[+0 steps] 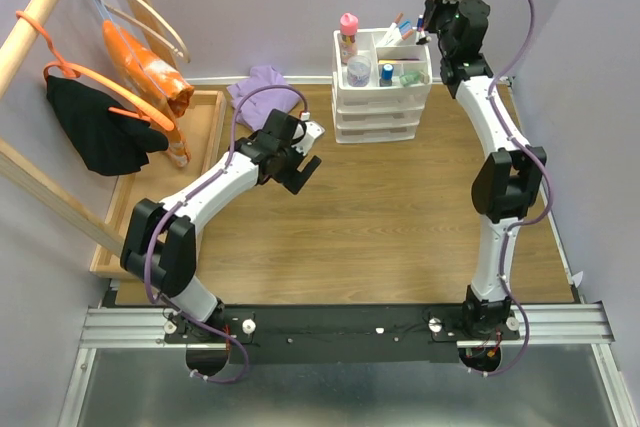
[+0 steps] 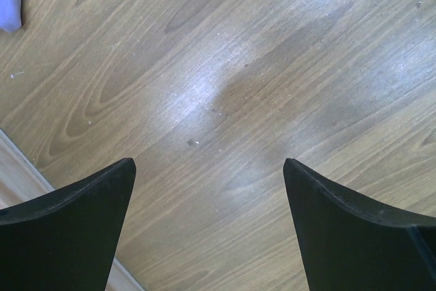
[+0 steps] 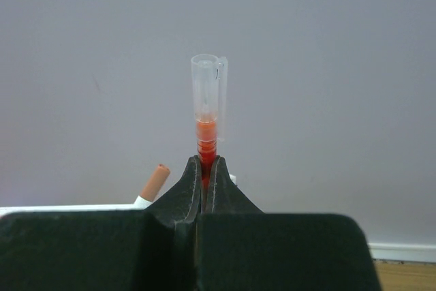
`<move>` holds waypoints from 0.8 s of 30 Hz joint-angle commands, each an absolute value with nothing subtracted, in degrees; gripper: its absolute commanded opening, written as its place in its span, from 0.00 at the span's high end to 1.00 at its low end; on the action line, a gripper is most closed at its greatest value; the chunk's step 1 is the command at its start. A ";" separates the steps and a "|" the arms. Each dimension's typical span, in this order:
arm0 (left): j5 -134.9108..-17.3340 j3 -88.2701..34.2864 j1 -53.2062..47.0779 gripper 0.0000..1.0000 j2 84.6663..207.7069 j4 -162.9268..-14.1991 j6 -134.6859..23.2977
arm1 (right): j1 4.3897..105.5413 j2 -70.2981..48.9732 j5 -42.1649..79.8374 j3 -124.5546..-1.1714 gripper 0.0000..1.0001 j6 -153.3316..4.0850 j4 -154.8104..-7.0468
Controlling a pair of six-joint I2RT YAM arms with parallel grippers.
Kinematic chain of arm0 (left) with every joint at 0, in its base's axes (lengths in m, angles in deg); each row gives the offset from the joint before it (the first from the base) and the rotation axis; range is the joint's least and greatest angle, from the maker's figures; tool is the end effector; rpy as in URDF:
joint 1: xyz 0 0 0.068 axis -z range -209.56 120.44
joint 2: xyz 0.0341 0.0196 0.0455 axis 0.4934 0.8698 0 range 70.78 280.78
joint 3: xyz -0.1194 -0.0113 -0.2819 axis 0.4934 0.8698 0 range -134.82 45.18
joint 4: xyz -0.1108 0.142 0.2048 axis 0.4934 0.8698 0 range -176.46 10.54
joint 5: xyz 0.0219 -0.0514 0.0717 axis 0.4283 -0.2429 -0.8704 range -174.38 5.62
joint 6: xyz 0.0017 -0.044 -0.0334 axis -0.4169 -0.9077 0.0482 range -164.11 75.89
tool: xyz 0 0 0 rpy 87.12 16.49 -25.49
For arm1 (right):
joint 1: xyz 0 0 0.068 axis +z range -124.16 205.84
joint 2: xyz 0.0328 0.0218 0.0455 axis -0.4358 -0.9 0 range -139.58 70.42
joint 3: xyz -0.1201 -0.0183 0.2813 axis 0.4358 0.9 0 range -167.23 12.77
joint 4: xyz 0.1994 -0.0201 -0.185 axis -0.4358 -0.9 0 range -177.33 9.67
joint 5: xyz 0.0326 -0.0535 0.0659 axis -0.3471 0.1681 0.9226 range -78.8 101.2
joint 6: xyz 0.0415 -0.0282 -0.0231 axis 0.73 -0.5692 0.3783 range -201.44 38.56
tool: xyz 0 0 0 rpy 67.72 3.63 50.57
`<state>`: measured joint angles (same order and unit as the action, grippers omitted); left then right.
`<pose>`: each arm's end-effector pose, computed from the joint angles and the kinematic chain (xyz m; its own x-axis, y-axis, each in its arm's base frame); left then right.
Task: Sort the stationery into containers
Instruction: Place the pen in the storage box.
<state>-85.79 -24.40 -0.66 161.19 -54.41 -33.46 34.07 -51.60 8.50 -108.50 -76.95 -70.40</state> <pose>0.3078 -0.1687 0.2878 -0.5991 0.5419 -0.5895 0.5912 0.7959 0.1308 0.5408 0.0764 0.4412 0.1499 0.1007 -0.9836 -0.1092 0.9904 0.0847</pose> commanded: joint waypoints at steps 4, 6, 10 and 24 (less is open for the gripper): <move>-85.17 -26.54 -0.65 0.01 162.89 -53.50 -33.66 | 33.84 -56.23 9.70 -111.33 0.99 -75.20 -68.56; -85.17 -26.54 -0.65 0.01 163.07 -53.50 -33.74 | 33.84 -56.49 10.84 -111.42 0.99 -74.50 -68.82; -84.82 -26.63 -0.65 0.01 163.59 -53.68 -34.01 | 33.92 -56.23 10.76 -110.98 0.86 -73.79 -69.43; -84.65 -26.46 -0.65 0.01 163.16 -54.90 -34.18 | 33.84 -49.21 6.55 -106.85 0.62 -72.74 -70.93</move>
<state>-85.79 -25.67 -0.68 163.71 -53.82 -33.48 34.07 -55.25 9.96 -108.87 -73.32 -70.36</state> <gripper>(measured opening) 0.987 0.329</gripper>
